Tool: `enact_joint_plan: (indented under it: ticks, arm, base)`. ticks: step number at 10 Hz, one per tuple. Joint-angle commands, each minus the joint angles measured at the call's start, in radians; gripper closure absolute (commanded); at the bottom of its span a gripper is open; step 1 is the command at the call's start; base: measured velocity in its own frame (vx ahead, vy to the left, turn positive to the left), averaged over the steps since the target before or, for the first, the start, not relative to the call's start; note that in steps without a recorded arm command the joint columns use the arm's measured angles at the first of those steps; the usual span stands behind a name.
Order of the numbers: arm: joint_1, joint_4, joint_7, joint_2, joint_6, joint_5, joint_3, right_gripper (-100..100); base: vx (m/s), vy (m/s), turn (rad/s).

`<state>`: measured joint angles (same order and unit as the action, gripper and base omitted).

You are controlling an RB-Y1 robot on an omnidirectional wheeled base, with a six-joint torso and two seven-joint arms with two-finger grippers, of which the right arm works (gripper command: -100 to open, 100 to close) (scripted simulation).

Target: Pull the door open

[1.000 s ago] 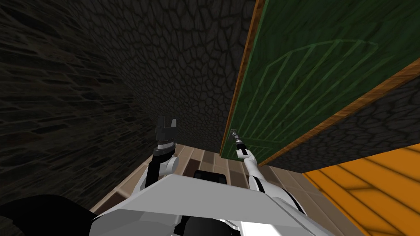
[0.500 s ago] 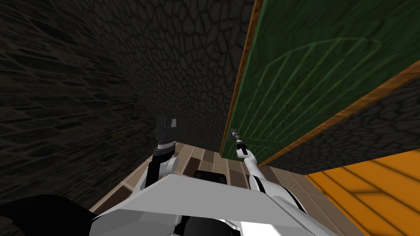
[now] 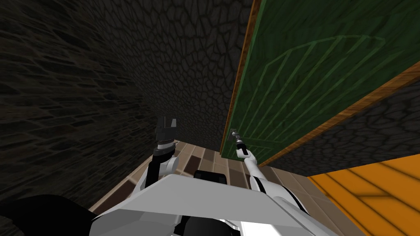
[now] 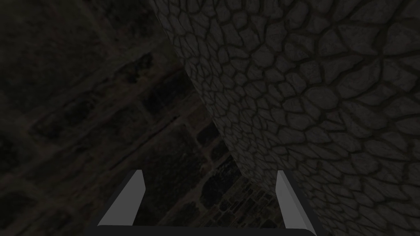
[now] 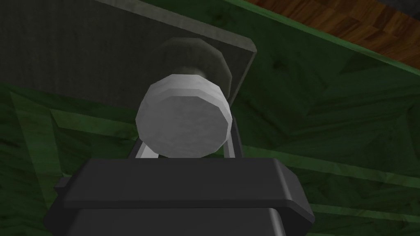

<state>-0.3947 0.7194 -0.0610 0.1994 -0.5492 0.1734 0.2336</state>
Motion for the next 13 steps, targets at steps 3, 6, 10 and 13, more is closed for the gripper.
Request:
enact_joint_plan:
  ticks: [3, 6, 10, 13]
  arm:
    - [-0.008, 0.004, 0.096, 0.001, -0.002, -0.076, -0.047, 100]
    - [-0.010, -0.001, 0.176, 0.013, -0.002, -0.150, -0.080, 100]
    - [-0.013, -0.007, 0.262, 0.025, -0.001, -0.225, -0.113, 100]
    - [-0.015, -0.012, 0.342, 0.036, -0.001, -0.299, -0.146, 100]
  base:
    - [-0.051, -0.032, 0.067]
    - [-0.044, -0.028, 0.055]
    - [-0.051, -0.032, 0.060]
    - [-0.041, -0.027, 0.072]
